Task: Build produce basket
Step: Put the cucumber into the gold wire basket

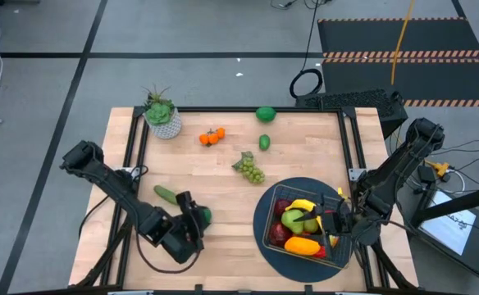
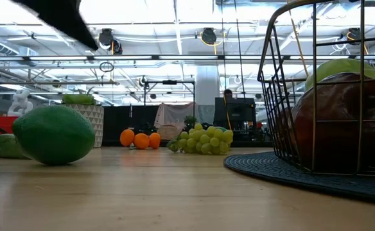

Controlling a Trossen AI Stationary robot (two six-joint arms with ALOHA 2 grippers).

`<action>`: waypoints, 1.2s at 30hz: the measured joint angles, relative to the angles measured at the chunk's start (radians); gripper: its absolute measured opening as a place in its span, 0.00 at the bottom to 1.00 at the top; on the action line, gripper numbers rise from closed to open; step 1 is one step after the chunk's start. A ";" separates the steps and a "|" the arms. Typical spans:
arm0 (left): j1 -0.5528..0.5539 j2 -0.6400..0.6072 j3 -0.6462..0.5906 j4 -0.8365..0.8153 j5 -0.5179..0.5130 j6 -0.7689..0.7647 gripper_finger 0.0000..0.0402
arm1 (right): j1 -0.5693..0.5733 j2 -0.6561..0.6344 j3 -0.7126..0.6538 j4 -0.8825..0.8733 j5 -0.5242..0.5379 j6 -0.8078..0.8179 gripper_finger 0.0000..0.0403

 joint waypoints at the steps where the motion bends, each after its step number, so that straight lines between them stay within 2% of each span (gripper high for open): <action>1: 0.004 0.000 0.007 -0.051 0.020 -0.011 0.62 | 0.000 0.000 0.000 0.000 0.000 0.000 0.47; 8: 0.048 -0.002 0.013 -0.250 0.224 -0.044 0.71 | 0.000 0.000 0.000 -0.001 -0.002 -0.024 0.46; 15: 0.064 -0.002 -0.011 -0.329 0.368 0.015 0.66 | 0.000 0.000 0.000 -0.004 -0.003 -0.027 0.46; 23: 0.056 -0.002 -0.098 -0.338 0.391 0.148 0.62 | 0.000 0.000 0.000 -0.004 -0.030 -0.025 0.46; 31: 0.124 -0.002 -0.184 -0.346 0.441 0.204 0.71 | 0.000 0.000 0.000 -0.004 -0.030 -0.027 0.46; 36: 0.184 -0.001 -0.235 -0.340 0.490 0.293 0.71 | 0.000 0.000 0.000 -0.004 -0.030 -0.027 0.46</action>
